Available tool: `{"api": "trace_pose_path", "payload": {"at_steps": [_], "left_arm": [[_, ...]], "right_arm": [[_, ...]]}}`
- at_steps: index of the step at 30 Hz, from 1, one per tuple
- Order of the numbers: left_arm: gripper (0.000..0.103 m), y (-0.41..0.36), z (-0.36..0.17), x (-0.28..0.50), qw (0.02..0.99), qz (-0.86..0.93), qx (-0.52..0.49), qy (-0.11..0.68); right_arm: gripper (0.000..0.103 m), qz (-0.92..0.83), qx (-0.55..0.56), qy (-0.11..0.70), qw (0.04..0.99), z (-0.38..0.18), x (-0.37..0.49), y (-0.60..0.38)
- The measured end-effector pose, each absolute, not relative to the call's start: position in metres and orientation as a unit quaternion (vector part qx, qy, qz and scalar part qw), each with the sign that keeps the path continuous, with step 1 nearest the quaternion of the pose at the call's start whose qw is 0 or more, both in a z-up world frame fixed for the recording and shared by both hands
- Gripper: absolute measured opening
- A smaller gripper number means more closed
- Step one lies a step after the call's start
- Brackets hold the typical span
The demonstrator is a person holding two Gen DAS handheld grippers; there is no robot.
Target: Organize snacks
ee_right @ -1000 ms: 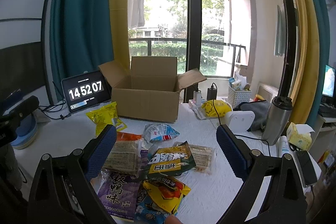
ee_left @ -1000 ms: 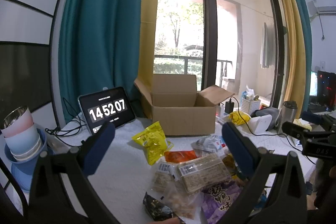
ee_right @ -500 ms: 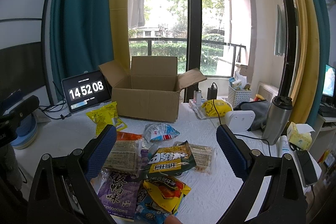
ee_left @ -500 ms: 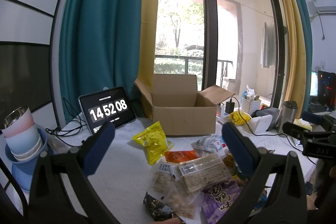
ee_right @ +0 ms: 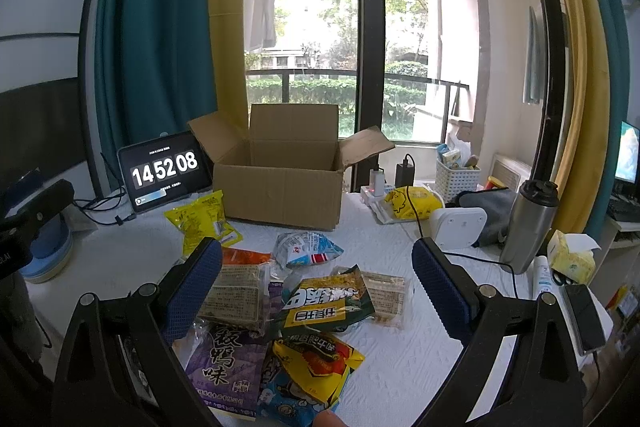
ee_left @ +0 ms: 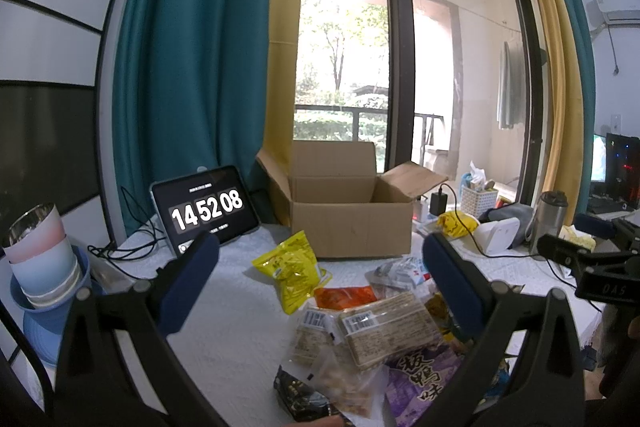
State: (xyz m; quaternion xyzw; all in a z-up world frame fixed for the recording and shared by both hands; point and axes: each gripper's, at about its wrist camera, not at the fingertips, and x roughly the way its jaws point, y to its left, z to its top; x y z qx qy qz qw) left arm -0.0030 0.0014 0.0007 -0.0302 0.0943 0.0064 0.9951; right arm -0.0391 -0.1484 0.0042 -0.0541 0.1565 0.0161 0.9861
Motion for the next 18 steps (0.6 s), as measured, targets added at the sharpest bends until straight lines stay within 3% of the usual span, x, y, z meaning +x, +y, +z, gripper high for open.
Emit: {"api": "trace_pose_path", "payload": {"at_steps": [18], "left_arm": [[0.103,0.0011,0.0006,-0.0029,0.995,0.006,-0.030,0.095]], "right_arm": [[0.098,0.016,-0.053,0.157,0.986,0.0040,-0.0392,-0.1484]]}}
